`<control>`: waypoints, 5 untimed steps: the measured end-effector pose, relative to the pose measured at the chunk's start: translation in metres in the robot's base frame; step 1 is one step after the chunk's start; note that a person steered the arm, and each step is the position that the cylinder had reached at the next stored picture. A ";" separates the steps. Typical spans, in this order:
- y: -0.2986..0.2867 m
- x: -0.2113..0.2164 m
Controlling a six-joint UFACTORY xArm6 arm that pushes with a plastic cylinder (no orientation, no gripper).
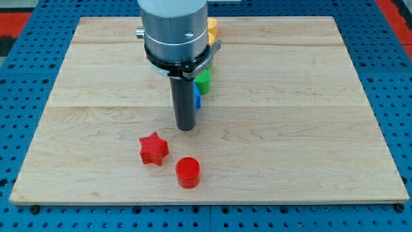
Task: Push blue blocks at bottom left to green circle
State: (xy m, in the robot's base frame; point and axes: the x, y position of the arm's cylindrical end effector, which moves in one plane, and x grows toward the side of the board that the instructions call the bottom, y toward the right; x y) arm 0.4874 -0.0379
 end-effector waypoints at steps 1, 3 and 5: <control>0.000 -0.003; 0.007 -0.010; -0.012 -0.013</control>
